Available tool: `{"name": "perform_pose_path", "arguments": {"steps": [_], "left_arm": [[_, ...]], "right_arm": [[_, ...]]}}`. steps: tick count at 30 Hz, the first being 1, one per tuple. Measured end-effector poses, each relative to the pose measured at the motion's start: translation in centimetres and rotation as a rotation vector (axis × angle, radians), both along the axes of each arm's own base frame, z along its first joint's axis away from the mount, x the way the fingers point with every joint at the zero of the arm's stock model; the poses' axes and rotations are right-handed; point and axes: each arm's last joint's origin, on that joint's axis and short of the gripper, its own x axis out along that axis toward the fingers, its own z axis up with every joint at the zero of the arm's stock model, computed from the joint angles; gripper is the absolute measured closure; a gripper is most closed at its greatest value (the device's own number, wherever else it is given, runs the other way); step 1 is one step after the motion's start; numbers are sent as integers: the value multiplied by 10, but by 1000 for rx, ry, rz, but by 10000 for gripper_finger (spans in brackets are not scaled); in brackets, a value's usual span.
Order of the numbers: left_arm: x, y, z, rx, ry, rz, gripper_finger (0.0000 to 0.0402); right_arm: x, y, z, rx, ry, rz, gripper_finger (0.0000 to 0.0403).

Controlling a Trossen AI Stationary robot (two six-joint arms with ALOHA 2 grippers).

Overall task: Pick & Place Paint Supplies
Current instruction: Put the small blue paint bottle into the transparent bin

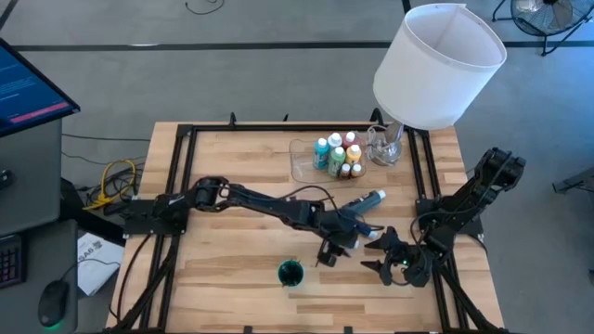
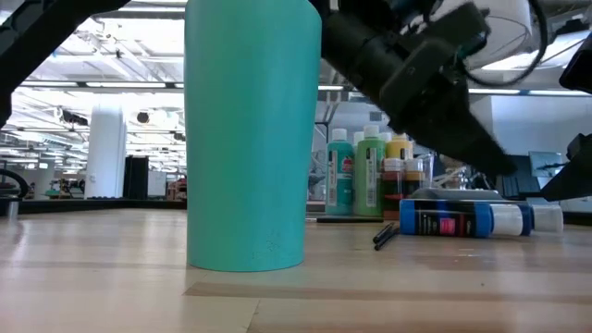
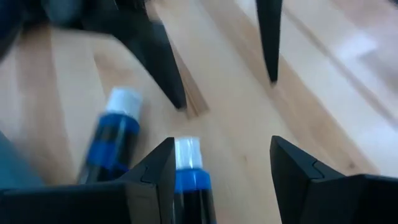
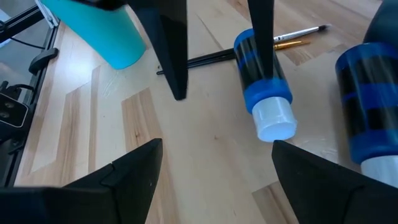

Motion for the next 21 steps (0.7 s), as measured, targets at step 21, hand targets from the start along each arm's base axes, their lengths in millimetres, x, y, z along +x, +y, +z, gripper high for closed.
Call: {"name": "perform_pose_path", "arguments": {"steps": [21], "left_arm": [[6,3,-26,-5,21,42,247]], "right_arm": [[2,-2,0,3,-4,-15,106]]}}
